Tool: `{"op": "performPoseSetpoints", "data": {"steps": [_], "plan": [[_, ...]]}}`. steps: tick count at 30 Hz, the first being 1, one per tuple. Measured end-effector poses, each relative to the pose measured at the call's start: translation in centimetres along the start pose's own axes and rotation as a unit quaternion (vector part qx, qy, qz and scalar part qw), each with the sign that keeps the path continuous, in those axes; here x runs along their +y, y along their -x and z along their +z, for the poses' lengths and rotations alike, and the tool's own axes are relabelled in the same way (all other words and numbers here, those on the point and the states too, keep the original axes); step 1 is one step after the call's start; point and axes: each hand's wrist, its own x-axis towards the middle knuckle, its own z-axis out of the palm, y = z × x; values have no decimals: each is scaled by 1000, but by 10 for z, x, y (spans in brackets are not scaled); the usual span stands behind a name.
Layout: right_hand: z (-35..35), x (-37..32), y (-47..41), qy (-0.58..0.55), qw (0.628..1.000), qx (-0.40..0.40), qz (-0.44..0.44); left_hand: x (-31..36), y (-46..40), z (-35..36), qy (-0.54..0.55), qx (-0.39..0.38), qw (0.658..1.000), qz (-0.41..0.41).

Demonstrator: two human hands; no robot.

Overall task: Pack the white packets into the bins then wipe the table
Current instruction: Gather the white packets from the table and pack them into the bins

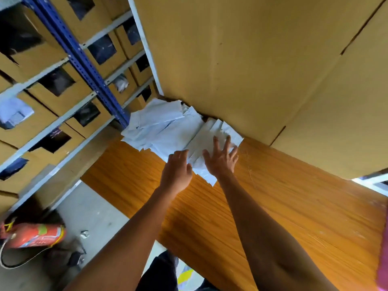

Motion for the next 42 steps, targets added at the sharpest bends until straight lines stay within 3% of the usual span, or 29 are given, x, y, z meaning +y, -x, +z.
{"op": "performPoseSetpoints", "data": {"steps": [4,13,17,22,26,31,42], "plan": [[5,9,2,9,999,24,32,-1,-28,3,3,-7,999,36],[12,31,22,29,985,76,154,23,-74,29,-11,-6,975,221],[17,39,28,46,975,90,199,34,-84,53,-85,-106,947,292],[13,52,44,21,958,123,257,36,-74,70,-176,-163,916,323],[10,64,49,8,951,125,283,42,-76,76,-148,-141,915,347],[12,83,50,15,954,104,281,58,-79,95,-134,-230,910,317],[15,109,61,62,956,143,247,56,-56,122,-127,-122,932,316]]}}
